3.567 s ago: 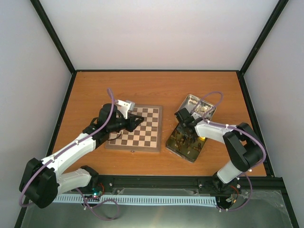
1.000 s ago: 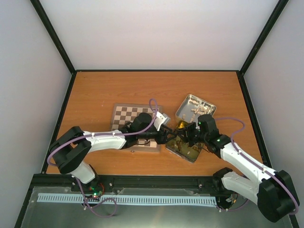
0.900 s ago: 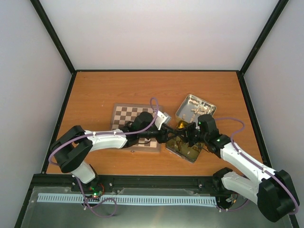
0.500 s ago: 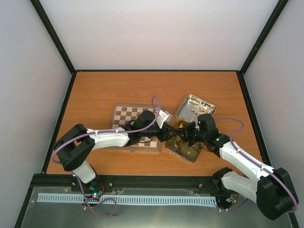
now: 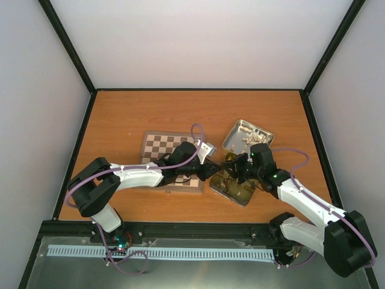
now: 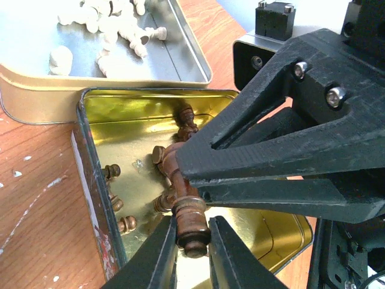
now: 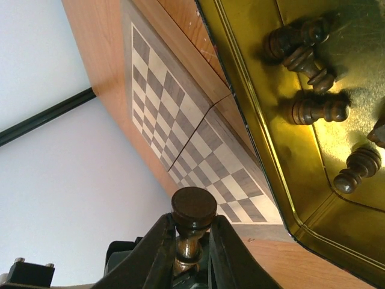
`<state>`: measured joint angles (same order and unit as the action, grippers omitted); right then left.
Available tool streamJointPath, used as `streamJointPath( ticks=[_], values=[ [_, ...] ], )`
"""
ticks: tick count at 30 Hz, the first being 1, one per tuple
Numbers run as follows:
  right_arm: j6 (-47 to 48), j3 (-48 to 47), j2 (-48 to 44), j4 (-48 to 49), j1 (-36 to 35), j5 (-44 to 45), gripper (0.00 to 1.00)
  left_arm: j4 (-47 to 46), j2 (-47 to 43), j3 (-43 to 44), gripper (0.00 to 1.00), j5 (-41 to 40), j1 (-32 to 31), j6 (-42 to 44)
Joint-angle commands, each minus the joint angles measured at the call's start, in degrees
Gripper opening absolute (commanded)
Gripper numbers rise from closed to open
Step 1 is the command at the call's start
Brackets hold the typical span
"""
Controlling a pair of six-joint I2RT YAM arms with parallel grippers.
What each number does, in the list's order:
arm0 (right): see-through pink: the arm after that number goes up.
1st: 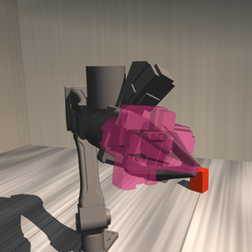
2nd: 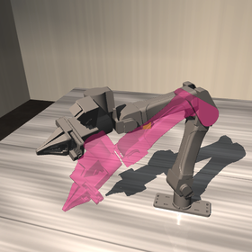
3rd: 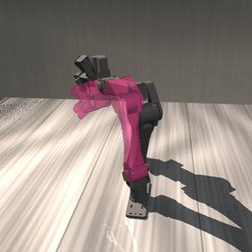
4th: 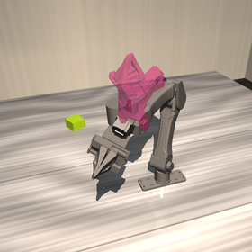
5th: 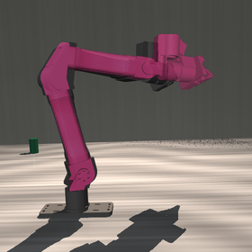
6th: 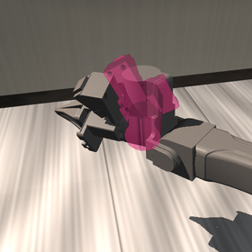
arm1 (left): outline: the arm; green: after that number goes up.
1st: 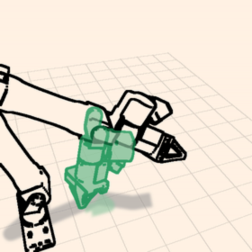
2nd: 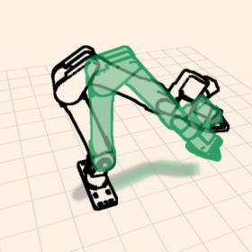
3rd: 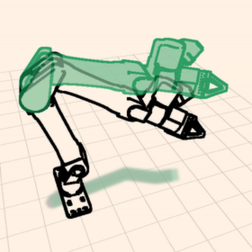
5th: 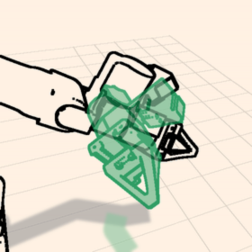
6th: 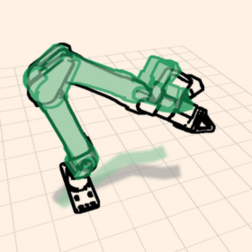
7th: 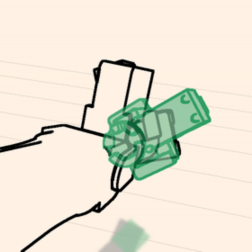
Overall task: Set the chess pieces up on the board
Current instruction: Place the chess piece on the chessboard.
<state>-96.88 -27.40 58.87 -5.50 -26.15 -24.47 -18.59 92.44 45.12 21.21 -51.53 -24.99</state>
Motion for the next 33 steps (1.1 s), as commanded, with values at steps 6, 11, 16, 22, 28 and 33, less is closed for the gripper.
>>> streamJointPath(
  ticks=[6,11,16,22,28,33],
  values=[
    [5.90,-2.35,0.69,-2.51,-0.04,1.37,0.39,9.54,-4.54,4.31,0.08,-5.41,-0.67,2.84],
    [17.20,-6.38,1.42,-4.75,-0.04,3.63,0.57,26.72,-6.82,7.95,0.08,-8.38,-0.26,5.90],
    [25.45,-9.69,-0.29,-11.44,-0.02,9.03,0.59,55.91,-7.79,16.60,0.08,-8.98,3.67,7.89],
    [27.42,-8.77,-3.66,-14.63,-0.01,14.75,0.59,71.71,-7.31,20.76,0.08,-9.49,7.60,7.85],
    [28.87,-8.73,-4.12,-15.67,-0.04,15.48,0.59,75.65,-1.56,20.68,0.08,-13.42,8.28,8.05],
    [29.46,-8.28,-4.28,-15.91,-0.04,15.75,0.59,76.80,1.65,22.40,0.11,-14.70,8.45,8.98]
  ],
)
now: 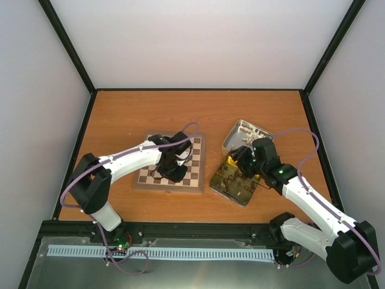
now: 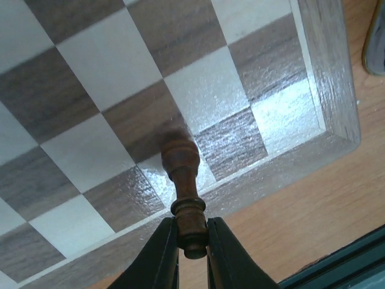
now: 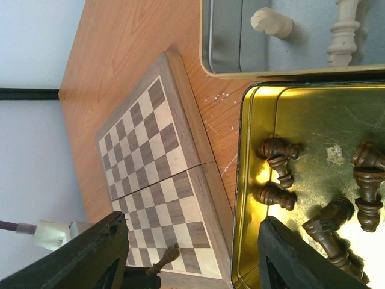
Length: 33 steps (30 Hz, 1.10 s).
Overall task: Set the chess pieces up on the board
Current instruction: Place the chess piece on the chessboard, then pick up the chess piece from the chessboard.
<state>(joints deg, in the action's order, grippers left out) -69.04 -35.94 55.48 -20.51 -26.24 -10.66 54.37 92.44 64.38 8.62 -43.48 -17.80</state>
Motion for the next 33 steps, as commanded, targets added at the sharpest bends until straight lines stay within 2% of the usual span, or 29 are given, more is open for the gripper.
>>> streamJointPath(
  ticks=[1,2,8,12,18,22,28,33],
  values=[
    [1.60,0.36,-0.95,-0.73,0.07,2.03,0.59,3.83,2.00,3.61,0.13,-2.13,0.42,1.74],
    [1.62,0.49,-0.95,-0.63,0.05,2.12,0.59,3.71,2.28,4.02,0.14,-1.98,0.42,1.85],
    [1.66,1.16,-0.29,0.11,0.07,1.93,0.60,0.62,2.44,5.55,0.42,-0.30,1.15,1.38],
    [1.99,1.18,-0.02,-0.26,0.09,1.97,0.60,-5.50,-0.38,3.25,0.50,-0.15,1.21,-1.31],
    [2.92,1.51,0.59,-0.35,0.05,2.44,0.60,-17.36,-8.14,-5.17,0.52,-6.85,1.25,-7.72],
    [8.06,0.38,2.34,0.82,0.06,0.96,0.60,-22.68,-13.13,-11.17,0.54,-9.51,1.22,-11.02],
    [17.79,-1.90,3.61,-1.73,0.08,2.16,0.59,-28.94,-17.15,-16.60,0.54,-3.05,1.12,-10.69],
    [21.48,-2.74,2.68,-5.28,0.09,6.53,0.59,-30.76,-16.66,-17.51,0.55,-1.20,1.13,-11.01]
  ],
)
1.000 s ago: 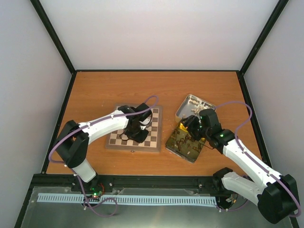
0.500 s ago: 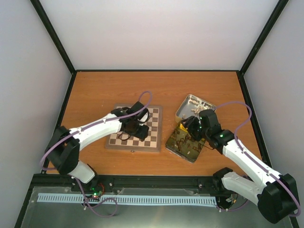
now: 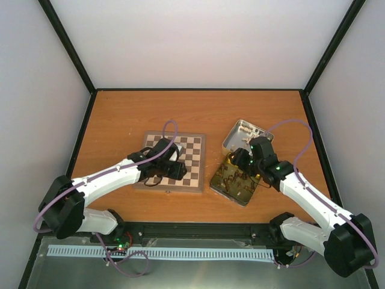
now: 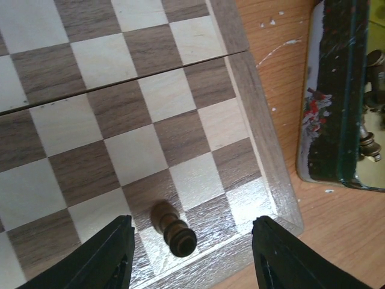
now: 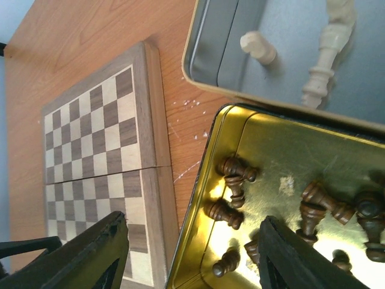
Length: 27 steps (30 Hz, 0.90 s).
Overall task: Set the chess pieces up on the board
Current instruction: Pick up the chess piece from the chessboard.
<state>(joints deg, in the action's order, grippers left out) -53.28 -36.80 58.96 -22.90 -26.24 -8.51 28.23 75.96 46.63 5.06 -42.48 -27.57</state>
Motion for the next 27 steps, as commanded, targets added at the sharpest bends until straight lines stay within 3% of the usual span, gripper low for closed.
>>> streamJointPath(
  ticks=[1,16,27],
  values=[
    [5.85,-1.83,-1.04,-3.13,0.05,4.91,0.59,-4.32,0.46,0.39,0.54,2.44,0.12,-1.33],
    [5.07,-1.57,0.41,-2.25,0.05,4.51,0.56,-1.51,3.85,0.08,0.37,1.00,0.06,-2.44],
    [4.77,-1.61,0.08,-2.16,0.05,4.75,0.52,-1.28,4.84,0.98,0.14,-0.25,0.04,-2.07]
  ],
)
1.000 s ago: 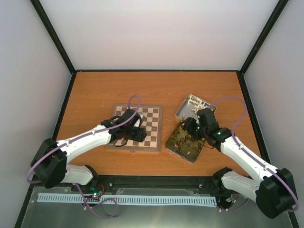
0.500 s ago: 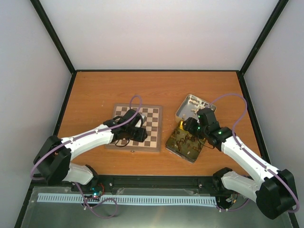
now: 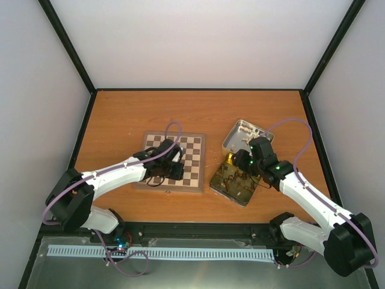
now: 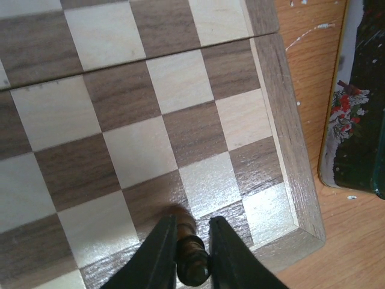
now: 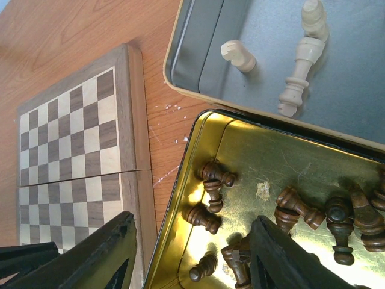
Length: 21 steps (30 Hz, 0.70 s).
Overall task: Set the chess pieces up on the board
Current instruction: Pick up the chess piece from the chessboard.
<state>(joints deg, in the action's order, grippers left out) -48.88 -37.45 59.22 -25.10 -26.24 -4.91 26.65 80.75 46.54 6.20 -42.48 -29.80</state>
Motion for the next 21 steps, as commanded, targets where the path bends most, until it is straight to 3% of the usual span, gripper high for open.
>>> streamJointPath(
  ticks=[1,18,21],
  values=[
    [0.30,-0.96,-0.26,0.05,0.05,1.13,0.52,0.43,-0.12,1.23,0.12,-1.80,0.03,0.14],
    [1.35,-3.07,-4.64,-3.85,0.05,4.97,0.51,7.28,-2.47,11.54,0.11,-15.70,0.58,7.09],
    [0.83,-2.53,-7.39,-4.82,0.05,5.20,0.51,7.93,-3.33,13.91,0.11,-16.32,3.47,8.86]
  ],
)
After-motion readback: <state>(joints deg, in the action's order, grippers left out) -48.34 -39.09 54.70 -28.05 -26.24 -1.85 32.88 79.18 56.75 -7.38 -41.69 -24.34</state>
